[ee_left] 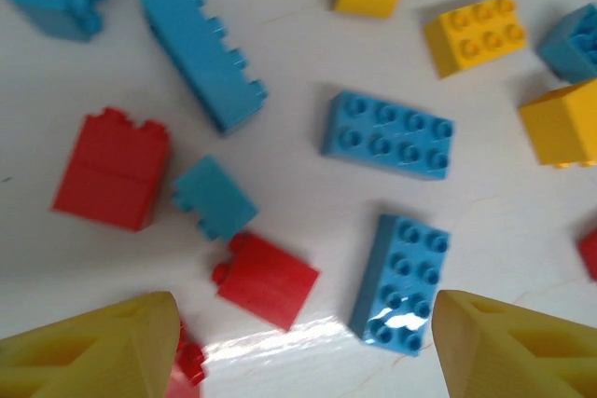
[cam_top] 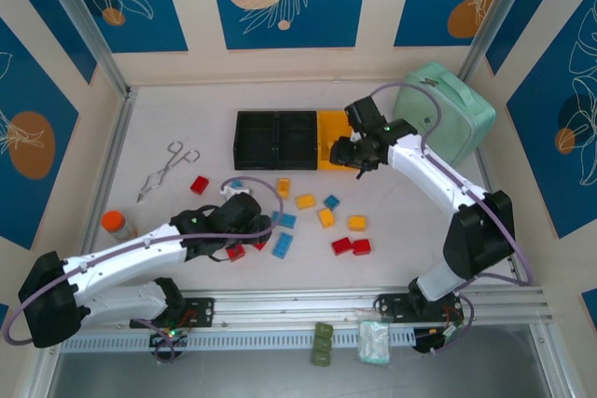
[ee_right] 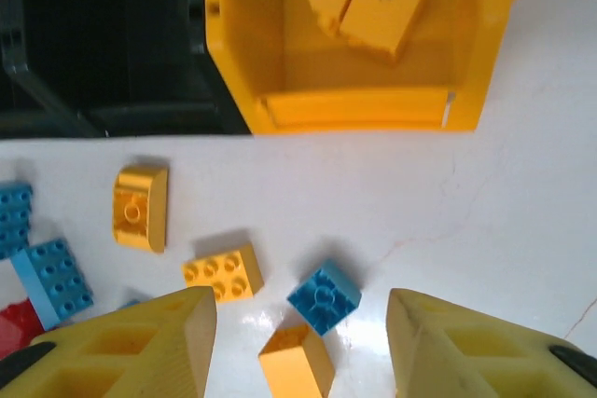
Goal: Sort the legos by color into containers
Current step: Place the lego in the container, then pick up the lego from the middle-left of the table.
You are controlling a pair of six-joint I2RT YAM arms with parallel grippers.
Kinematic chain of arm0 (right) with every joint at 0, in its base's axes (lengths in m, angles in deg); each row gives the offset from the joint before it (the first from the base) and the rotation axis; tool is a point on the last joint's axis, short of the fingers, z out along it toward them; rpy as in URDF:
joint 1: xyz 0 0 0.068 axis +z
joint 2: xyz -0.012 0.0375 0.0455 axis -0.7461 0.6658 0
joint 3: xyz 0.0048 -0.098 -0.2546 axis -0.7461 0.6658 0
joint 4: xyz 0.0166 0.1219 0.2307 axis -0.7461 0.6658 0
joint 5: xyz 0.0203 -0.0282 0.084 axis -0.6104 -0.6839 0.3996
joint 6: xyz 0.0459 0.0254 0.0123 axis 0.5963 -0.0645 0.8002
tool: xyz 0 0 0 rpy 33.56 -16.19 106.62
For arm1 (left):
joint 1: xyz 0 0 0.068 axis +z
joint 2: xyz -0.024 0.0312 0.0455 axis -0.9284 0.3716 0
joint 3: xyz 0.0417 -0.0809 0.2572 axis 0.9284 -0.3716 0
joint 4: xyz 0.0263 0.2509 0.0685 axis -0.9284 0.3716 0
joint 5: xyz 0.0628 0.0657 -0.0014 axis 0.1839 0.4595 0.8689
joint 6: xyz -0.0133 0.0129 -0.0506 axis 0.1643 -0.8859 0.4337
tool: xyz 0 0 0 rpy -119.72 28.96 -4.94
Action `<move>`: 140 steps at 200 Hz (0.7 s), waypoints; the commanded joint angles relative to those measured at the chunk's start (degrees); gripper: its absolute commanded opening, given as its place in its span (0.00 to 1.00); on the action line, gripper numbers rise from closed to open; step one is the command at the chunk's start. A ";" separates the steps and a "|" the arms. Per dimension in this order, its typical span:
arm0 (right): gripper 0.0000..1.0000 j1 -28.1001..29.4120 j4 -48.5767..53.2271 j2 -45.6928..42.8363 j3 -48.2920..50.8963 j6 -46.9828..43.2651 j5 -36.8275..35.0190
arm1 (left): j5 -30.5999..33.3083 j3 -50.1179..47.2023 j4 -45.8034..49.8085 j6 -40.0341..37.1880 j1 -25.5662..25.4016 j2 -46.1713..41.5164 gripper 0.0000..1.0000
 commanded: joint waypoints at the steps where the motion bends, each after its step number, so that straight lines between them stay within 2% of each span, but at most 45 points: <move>1: 0.52 0.91 -3.46 -5.50 5.88 1.43 3.79 | 3.17 -1.08 9.40 5.11 0.60 -1.50 0.72; 35: 0.52 2.18 -5.18 -11.26 13.59 3.50 5.16 | 3.40 -2.73 12.75 9.50 0.60 -0.93 0.75; 97: 0.52 3.59 -6.53 -12.86 18.71 6.07 5.25 | 2.77 -4.84 7.77 13.18 0.56 6.38 0.77; 140: 0.52 4.48 -7.12 -12.69 19.42 6.91 5.32 | 3.13 -6.12 4.17 13.60 0.60 9.79 0.70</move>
